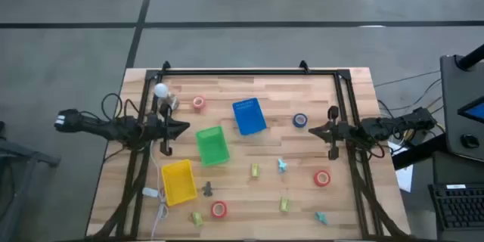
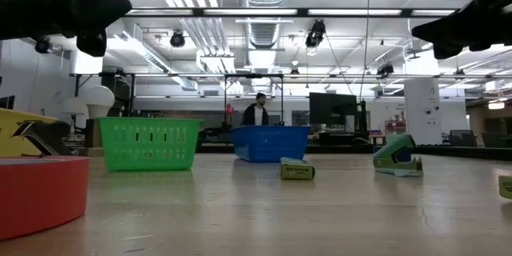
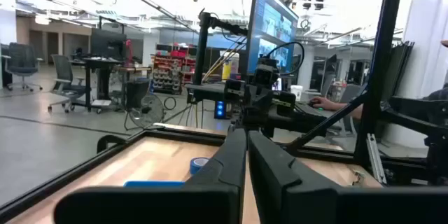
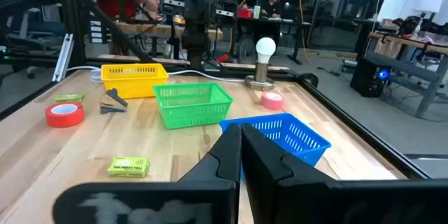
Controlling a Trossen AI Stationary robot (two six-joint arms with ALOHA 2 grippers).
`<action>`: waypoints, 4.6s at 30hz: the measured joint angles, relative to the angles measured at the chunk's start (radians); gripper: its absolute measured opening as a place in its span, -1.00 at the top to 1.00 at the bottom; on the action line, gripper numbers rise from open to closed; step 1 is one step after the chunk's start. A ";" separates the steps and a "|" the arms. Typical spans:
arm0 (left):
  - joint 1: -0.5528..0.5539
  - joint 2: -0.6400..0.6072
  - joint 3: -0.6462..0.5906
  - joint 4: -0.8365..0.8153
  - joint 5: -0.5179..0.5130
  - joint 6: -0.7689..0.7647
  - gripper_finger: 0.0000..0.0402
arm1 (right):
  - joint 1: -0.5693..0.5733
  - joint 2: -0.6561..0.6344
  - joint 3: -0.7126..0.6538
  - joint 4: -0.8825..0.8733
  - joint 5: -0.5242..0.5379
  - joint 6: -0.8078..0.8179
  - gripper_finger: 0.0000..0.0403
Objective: Pick and place Stapler, Stapler remover, tape
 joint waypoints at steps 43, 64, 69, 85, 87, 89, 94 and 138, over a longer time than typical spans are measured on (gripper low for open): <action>0.000 0.000 0.000 0.000 0.000 0.000 0.88 | 0.000 0.000 0.000 0.001 0.001 -0.058 0.96; 0.000 0.000 0.000 0.000 0.000 0.000 0.88 | 0.000 0.225 -0.002 -0.013 0.007 0.687 0.95; 0.000 0.000 0.000 0.000 0.000 0.000 0.88 | -0.003 0.467 0.006 -0.051 0.079 0.847 0.79; 0.000 0.000 0.000 -0.006 0.000 0.000 0.88 | -0.270 0.974 0.398 -0.373 0.025 0.905 0.08; 0.000 0.000 0.000 -0.005 0.000 0.000 0.88 | -0.325 1.024 0.434 -0.391 -0.010 0.880 0.06; 0.000 0.000 0.000 -0.006 0.000 0.000 0.88 | -0.367 1.072 0.471 -0.387 -0.059 0.858 0.06; 0.000 0.000 0.000 -0.007 0.000 0.000 0.88 | -0.441 1.191 0.536 -0.397 -0.091 0.753 0.07; 0.000 0.000 0.000 -0.026 0.000 0.000 0.88 | -0.429 1.379 0.764 -0.360 -0.114 0.640 0.78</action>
